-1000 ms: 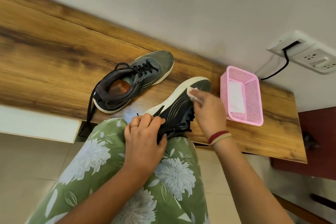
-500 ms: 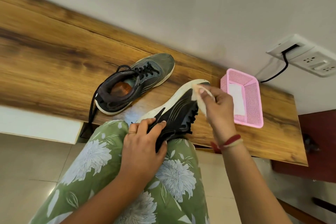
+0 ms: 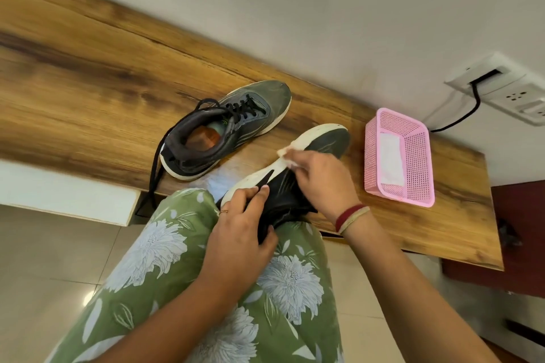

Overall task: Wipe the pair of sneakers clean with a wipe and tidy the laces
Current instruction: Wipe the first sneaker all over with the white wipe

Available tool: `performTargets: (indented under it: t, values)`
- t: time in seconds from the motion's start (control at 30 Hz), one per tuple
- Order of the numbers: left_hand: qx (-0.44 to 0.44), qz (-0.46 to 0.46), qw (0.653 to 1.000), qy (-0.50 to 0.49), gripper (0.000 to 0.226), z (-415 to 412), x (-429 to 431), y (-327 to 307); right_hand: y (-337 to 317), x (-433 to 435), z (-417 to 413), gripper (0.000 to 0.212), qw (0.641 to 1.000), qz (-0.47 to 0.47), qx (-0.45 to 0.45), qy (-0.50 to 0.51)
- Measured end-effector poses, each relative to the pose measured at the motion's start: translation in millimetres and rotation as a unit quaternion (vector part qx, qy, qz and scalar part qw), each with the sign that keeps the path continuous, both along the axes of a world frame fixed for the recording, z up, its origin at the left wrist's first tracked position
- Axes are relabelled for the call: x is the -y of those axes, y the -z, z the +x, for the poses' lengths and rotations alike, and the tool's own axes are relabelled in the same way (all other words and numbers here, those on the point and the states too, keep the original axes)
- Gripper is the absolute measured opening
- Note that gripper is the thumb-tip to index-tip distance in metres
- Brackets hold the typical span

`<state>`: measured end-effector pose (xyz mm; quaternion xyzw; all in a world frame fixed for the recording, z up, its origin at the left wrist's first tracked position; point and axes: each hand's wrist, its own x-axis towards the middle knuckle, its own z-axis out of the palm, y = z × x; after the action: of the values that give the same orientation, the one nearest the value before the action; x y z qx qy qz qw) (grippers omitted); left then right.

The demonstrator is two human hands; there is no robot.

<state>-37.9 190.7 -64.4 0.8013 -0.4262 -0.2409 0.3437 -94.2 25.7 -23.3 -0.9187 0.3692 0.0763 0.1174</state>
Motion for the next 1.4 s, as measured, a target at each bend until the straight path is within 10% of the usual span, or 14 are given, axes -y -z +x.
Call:
performTargets:
  t: [0.23, 0.37, 0.47, 0.57, 0.97, 1.17, 1.4]
  values:
    - [-0.017, 0.001, 1.000, -0.002, 0.055, -4.7, -0.8, -2.6, -4.7, -29.1, 5.6, 0.020, 0.963, 0.260, 0.064, -0.008]
    - [-0.023, 0.007, 1.000, -0.010, 0.060, -4.2, -1.7, -3.6, -19.1, -7.0, 4.4, 0.022, 0.843, 0.476, 0.192, 0.160]
    - [-0.007, 0.002, 1.000, -0.008, 0.062, -6.6, -1.4, -3.1, -17.9, 18.7, 7.7, 0.020, 0.914, 0.289, 0.227, 0.174]
    - [0.051, 0.001, 0.999, 0.004, 0.059, -11.8, -1.3, 1.4, -10.6, 9.5, 18.8, 0.021, 0.989, 0.147, 0.004, 0.018]
    - [0.045, -0.026, 0.999, 0.002, 0.035, -9.9, -1.5, 2.0, -5.3, -13.3, 30.6, 0.018, 0.917, 0.389, 0.038, -0.080]
    - [0.063, -0.013, 0.998, -0.002, 0.054, -10.2, -1.6, 3.0, 2.1, -2.8, 24.2, 0.025, 0.982, 0.177, 0.031, -0.059]
    - [0.070, -0.013, 0.997, -0.001, 0.049, -12.1, -1.2, 4.9, -22.5, -4.3, 22.4, 0.016, 0.893, 0.440, 0.093, 0.035]
